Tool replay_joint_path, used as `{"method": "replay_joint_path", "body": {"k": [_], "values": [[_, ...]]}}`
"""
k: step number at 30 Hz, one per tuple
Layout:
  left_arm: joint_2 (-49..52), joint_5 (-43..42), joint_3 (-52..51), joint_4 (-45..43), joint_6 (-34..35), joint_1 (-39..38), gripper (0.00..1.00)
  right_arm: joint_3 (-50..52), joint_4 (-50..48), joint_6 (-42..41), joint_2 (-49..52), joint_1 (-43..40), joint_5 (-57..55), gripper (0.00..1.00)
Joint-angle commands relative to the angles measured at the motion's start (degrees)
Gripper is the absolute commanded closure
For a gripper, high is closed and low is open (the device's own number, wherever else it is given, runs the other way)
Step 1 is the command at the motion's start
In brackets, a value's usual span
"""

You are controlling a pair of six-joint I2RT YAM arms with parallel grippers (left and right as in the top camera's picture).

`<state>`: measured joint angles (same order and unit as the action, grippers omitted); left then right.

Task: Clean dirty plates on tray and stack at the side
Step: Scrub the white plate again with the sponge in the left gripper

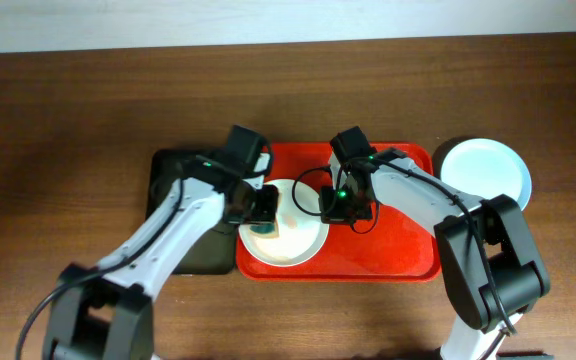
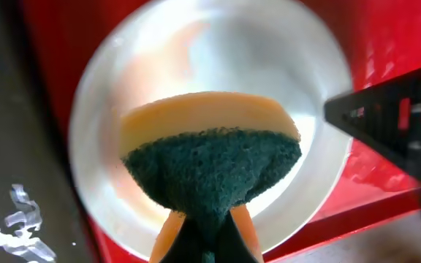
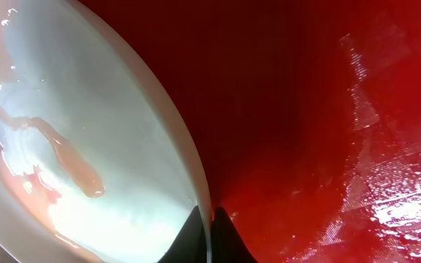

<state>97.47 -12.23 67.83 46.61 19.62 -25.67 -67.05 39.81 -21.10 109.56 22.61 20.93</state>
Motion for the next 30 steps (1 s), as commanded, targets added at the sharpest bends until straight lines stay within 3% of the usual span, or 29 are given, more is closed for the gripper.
{"method": "replay_joint_path", "body": {"k": [1, 10, 17, 20, 24, 30], "values": [[4.48, -0.35, 0.52, -1.79, 2.27, -0.22, 1.00, 0.42, 0.02, -0.39, -0.44, 0.74, -0.20, 0.95], [14.80, -1.97, 0.52, -4.39, 2.25, -0.22, 1.00, 0.42, 0.00, -0.39, -0.44, 0.74, -0.20, 0.95], [14.10, -20.02, 4.72, -5.33, -1.05, 1.20, 1.00, 0.42, 0.02, -0.39, -0.44, 0.74, -0.17, 0.95], [10.88, -15.58, 8.11, -3.04, -1.27, 2.60, 1.00, 0.42, 0.20, -0.39, -0.44, 0.74, -0.17, 0.95], [8.70, 3.87, 7.76, -0.94, -1.22, 1.38, 1.00, 0.42, 0.20, -0.39, -0.44, 0.74, -0.20, 0.95], [8.70, 8.22, 0.61, -4.26, -1.16, -0.17, 1.00, 0.42, 0.20, -0.39, -0.44, 0.74, -0.17, 0.95]]}}
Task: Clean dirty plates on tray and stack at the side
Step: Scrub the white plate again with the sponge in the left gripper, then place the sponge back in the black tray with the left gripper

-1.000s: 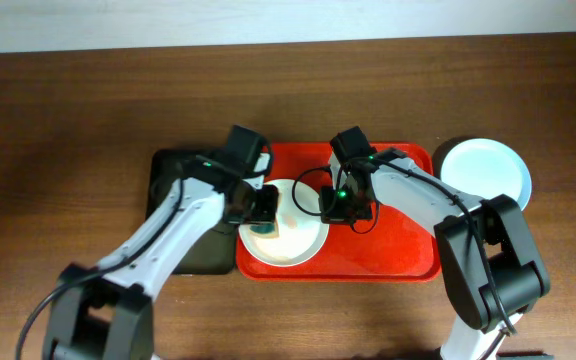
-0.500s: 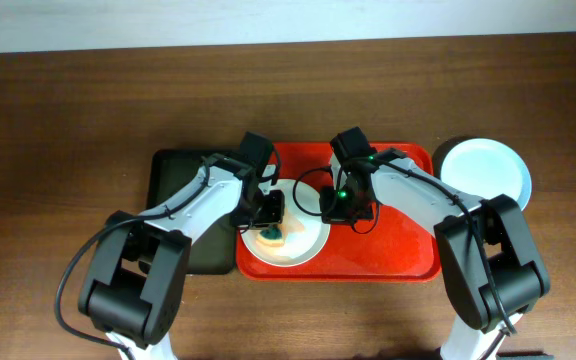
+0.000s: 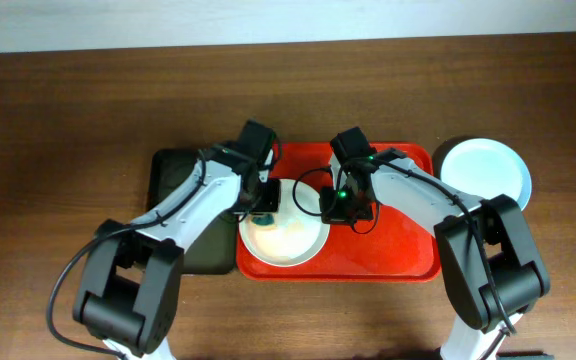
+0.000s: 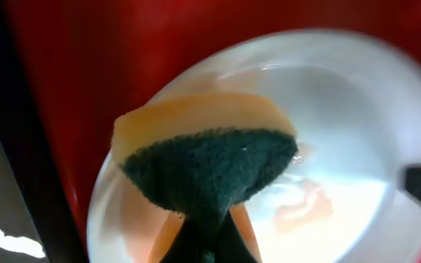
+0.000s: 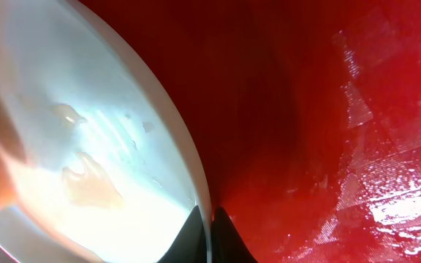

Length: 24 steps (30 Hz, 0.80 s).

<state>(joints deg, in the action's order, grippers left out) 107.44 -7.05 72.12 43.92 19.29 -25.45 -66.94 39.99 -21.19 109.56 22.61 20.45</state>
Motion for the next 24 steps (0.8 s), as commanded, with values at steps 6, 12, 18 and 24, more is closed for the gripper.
{"method": "replay_joint_path", "body": {"k": [6, 12, 18, 24], "values": [[-1.51, -12.57, -7.34, -3.65, -0.66, -0.39, 1.00, 0.31, -0.22, -0.31, -0.44, 0.74, 0.31, 0.95], [-10.23, -16.31, -1.57, -1.68, -2.45, 1.95, 1.00, 0.31, -0.15, -0.31, -0.44, 0.74, 0.31, 0.95], [-21.27, 2.75, -1.09, 6.84, -2.47, 8.39, 1.00, 0.31, -0.15, -0.28, -0.44, 0.74, 0.31, 0.95], [-17.81, 13.42, -1.97, 9.77, -3.10, 11.04, 1.00, 0.31, 0.04, -0.31, -0.44, 0.74, 0.31, 0.95]]}}
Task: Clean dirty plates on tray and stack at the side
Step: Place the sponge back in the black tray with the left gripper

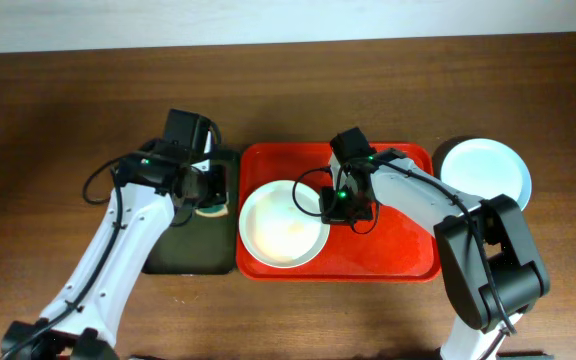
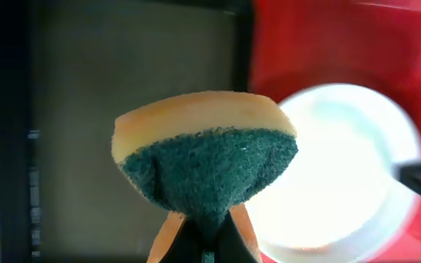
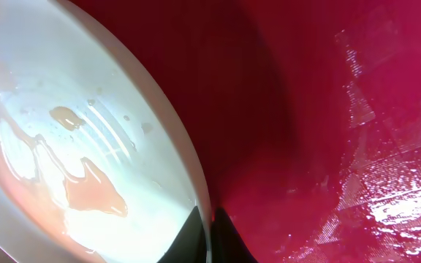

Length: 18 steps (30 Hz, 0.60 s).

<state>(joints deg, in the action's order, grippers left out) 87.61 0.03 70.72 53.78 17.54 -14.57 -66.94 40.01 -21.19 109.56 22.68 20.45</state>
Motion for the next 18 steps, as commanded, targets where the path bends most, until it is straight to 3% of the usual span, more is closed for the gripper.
{"method": "replay_joint_path", "body": {"k": [1, 7, 10, 18], "values": [[3.10, 6.71, -0.63, -0.04, -1.40, 0.15, 1.00, 0.31, 0.02, -0.28, -0.44, 0.68, 0.31, 0.95], [12.33, 6.62, -0.63, 1.68, -1.40, 0.09, 1.00, 0.31, 0.00, -0.28, -0.44, 0.68, 0.28, 0.95], [15.54, 2.62, -0.63, 1.53, -6.86, 0.09, 1.00, 0.31, 0.00, -0.28, -0.44, 0.68, 0.28, 0.95], [17.40, 2.27, -1.14, 0.81, -8.48, -0.46, 1.00, 0.31, 0.02, -0.28, -0.44, 0.68, 0.28, 0.95]]}}
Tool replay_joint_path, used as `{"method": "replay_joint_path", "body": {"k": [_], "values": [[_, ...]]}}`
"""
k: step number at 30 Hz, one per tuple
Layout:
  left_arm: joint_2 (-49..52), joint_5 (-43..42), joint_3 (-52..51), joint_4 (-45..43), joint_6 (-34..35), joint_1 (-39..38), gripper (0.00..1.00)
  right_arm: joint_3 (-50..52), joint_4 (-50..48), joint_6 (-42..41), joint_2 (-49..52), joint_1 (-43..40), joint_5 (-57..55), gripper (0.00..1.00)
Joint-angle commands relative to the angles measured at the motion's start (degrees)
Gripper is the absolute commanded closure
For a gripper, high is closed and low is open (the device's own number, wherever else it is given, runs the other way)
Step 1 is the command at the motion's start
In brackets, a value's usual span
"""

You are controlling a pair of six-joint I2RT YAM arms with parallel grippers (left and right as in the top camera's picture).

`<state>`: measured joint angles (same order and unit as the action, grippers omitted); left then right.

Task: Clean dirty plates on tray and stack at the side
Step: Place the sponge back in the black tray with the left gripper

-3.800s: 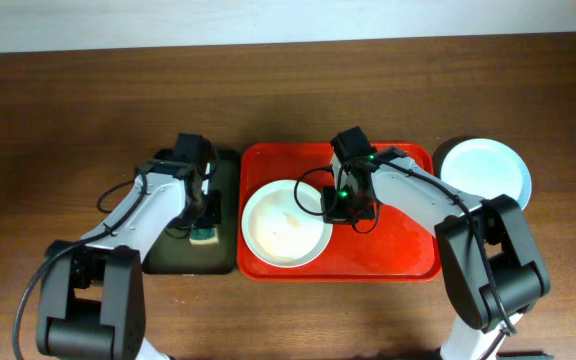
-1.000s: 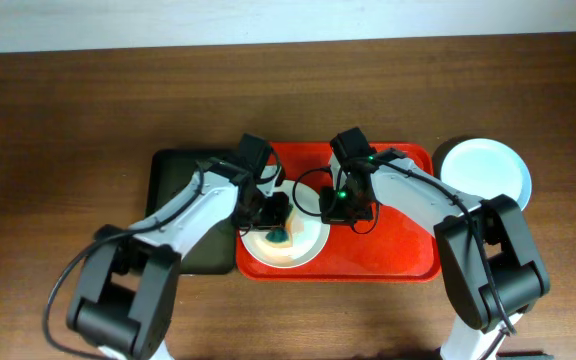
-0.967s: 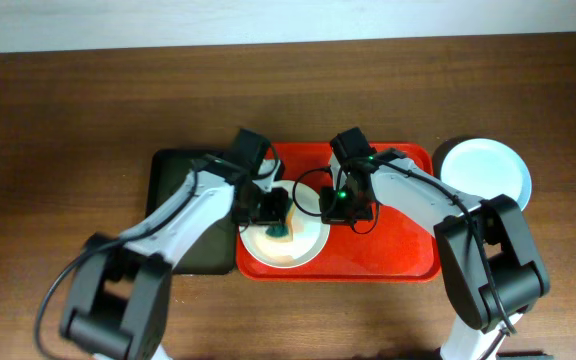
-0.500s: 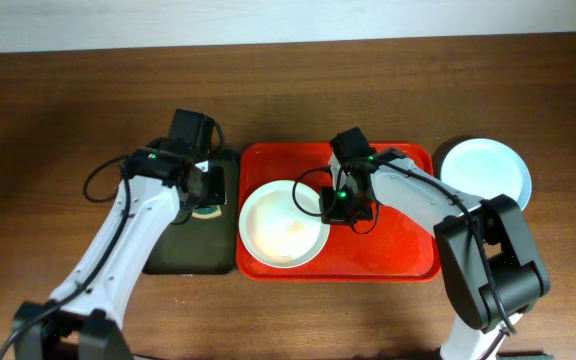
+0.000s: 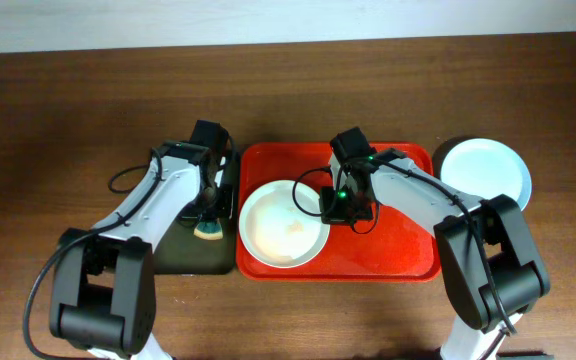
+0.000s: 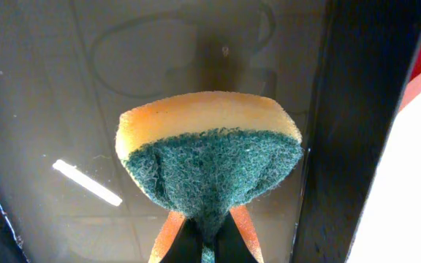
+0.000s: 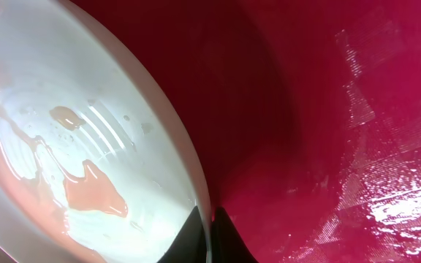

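A white plate lies on the red tray, with a thin orange film of liquid still on it. My right gripper is shut on the plate's right rim. My left gripper is shut on a yellow and green sponge, held low over the dark tray left of the red one. A second white plate rests on the table to the right of the red tray.
The dark tray's raised right wall stands between the sponge and the plate. Brown tabletop surrounds both trays.
My left gripper has come down and nearer with the sponge, now close over the dark tray's floor by its right wall. The right gripper still grips the plate rim.
The sponge was first on the plate's left part, then at its upper left edge, while my right gripper held the rim. After that the sponge was up over the dark tray, and now sits low above it. The plate's orange smear has thinned and shifted.
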<state>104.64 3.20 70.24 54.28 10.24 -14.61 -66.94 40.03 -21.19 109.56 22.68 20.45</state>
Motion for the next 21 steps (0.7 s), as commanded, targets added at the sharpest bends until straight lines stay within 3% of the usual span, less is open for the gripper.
{"method": "replay_joint_path", "body": {"k": [1, 14, 20, 21], "values": [[0.37, -0.98, -1.05, 0.55, -1.18, -0.57, 1.00, 0.31, 0.02, -0.28, -0.44, 0.68, 0.28, 0.95], [0.35, -17.25, -4.85, -2.97, -1.11, -1.42, 1.00, 0.31, 0.02, -0.31, -0.44, 0.68, 0.31, 0.95], [0.31, -9.75, -4.13, -2.78, -0.85, -1.36, 1.00, 0.31, 0.00, -0.28, -0.44, 0.68, 0.31, 0.94], [0.22, -9.05, -3.74, -2.71, -0.70, -1.36, 1.00, 0.31, 0.00, -0.31, -0.44, 0.68, 0.28, 0.86]]}}
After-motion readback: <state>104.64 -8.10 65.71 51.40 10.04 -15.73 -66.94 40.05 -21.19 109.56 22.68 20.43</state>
